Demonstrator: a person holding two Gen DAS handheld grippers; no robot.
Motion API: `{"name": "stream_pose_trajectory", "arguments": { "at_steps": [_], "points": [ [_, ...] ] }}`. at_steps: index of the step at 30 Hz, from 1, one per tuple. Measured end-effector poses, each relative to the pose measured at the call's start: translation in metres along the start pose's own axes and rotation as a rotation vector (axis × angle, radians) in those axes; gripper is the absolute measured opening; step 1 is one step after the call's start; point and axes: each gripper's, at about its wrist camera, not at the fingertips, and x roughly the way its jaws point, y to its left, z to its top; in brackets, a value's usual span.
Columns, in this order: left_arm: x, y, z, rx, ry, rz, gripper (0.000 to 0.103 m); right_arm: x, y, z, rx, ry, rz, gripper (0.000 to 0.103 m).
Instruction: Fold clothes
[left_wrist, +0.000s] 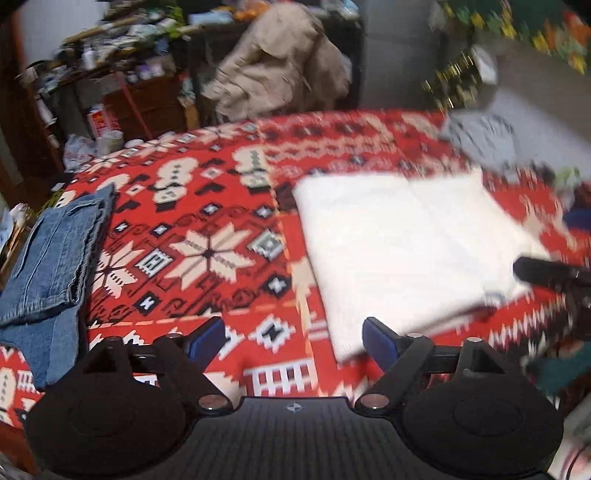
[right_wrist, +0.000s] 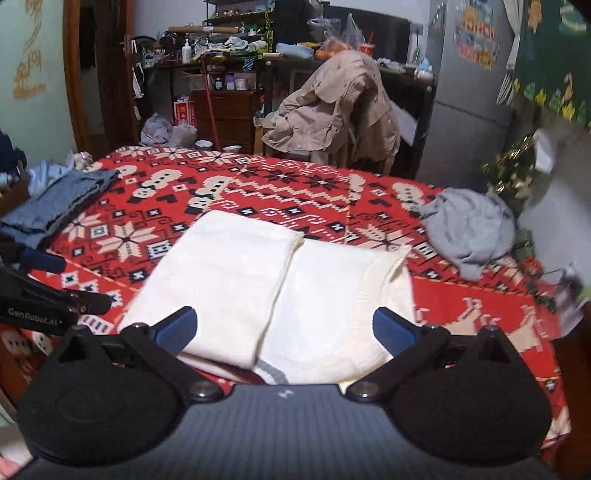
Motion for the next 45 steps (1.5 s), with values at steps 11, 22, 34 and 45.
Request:
{"name": "stream_pose_trajectory", "arguments": {
  "at_steps": [11,22,34,45],
  "points": [
    [0.023,0.018,0.021,-0.319,0.055,-0.245,0.070,0.004,0.007,-0.001,-0.010,0.068,-0.010,0.099],
    [0.073,0.032,0.026,-0.587,0.181,-0.577,0.006,0.057,0.010,-0.003,0.139,0.126,0.084,0.046],
    [0.082,0.031,-0.005,-0.551,0.220,-0.640,0.003,0.066,0.031,-0.036,0.084,0.182,0.149,0.003],
    [0.071,0.018,0.023,-0.486,0.142,-0.621,0.003,0.055,0.016,-0.017,0.124,0.152,0.152,0.004]
  ]
}}
